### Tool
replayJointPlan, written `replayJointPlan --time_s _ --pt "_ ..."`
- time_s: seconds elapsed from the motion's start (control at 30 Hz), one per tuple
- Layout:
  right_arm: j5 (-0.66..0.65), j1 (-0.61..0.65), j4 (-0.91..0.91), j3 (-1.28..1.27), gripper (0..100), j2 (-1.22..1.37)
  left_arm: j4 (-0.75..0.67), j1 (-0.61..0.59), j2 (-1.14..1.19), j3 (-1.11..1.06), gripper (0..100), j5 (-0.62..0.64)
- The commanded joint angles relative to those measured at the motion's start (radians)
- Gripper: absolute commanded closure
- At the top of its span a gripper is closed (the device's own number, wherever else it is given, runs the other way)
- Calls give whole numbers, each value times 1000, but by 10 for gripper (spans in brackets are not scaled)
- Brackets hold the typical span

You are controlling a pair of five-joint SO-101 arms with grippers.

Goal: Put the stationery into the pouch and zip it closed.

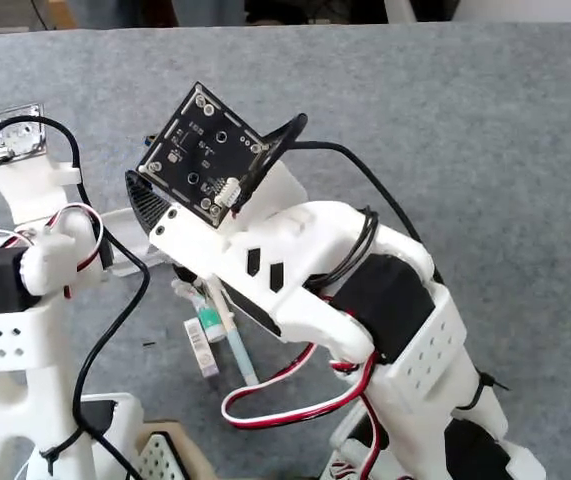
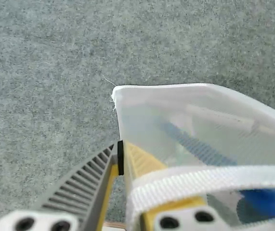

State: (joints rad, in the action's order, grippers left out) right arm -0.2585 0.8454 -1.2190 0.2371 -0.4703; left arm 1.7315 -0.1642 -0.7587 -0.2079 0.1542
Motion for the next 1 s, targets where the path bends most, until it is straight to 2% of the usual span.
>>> replayJointPlan --time_s 0.0,0.27,0.53,0.63,0.8,0.9,0.97 --pt "-21 -17 -8 -1 885 -25 3 -12 -23 22 971 9" --pt "-28 -48 -54 -15 887 -61 3 -31 -23 30 971 9" --pt "-28 -184 -239 -257 887 -113 3 -271 -23 31 971 15" --pt "-28 -201 -232 -387 888 -107 3 -337 -23 31 971 25" --pt "-20 -198 -118 -562 888 -25 3 -456 -23 31 971 41" --pt "26 -184 -55 -581 887 77 0 -495 -23 31 971 41" --pt "26 -130 -40 -572 887 154 0 -496 -23 31 971 41"
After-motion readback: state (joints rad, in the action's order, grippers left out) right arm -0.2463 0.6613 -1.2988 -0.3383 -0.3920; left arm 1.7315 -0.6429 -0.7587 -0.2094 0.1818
